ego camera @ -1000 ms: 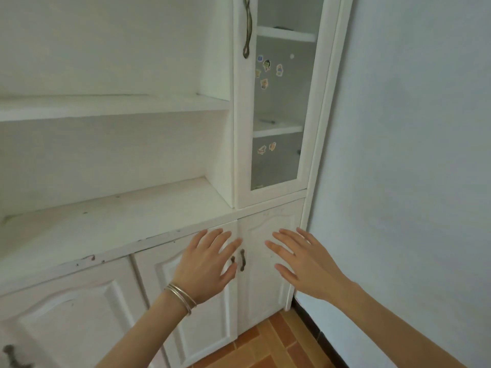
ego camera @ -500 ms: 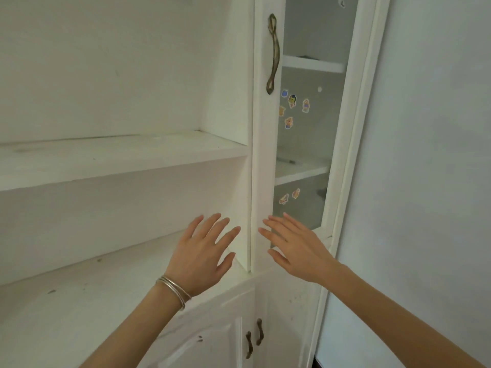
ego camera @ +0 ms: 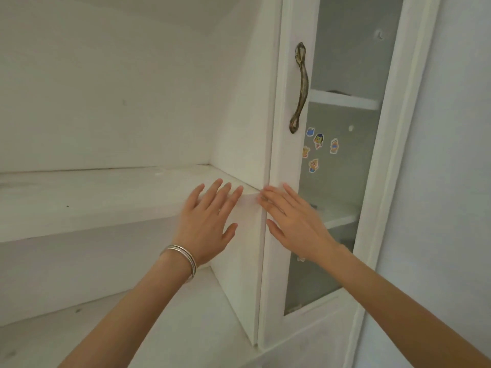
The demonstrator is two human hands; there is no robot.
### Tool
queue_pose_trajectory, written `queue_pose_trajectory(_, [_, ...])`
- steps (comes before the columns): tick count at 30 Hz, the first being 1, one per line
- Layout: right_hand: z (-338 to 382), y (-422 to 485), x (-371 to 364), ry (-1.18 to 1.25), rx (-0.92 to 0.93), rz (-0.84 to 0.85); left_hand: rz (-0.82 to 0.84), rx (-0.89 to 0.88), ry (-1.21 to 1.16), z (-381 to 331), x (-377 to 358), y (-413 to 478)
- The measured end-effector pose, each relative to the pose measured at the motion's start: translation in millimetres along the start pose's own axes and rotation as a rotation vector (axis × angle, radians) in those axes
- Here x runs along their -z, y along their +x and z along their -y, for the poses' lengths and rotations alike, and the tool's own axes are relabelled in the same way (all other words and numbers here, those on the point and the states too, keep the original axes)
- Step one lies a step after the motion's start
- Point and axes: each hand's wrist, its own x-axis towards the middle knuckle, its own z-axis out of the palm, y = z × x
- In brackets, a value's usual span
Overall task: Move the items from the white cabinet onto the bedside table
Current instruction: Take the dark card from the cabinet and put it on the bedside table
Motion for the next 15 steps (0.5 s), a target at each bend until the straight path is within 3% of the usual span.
queue_pose_trajectory(7, [-25.2,-2.9,-9.4,-0.247,0.188,-0.014,-0.146,-0.044,0.045,3.2,-9.7,-0.4])
queue_pose_trajectory(15, [-34.2,-1.5,-1.9,-0.434,0.296,0.001,-0.157,-0.051,0.037,3.0,-8.3,1.2])
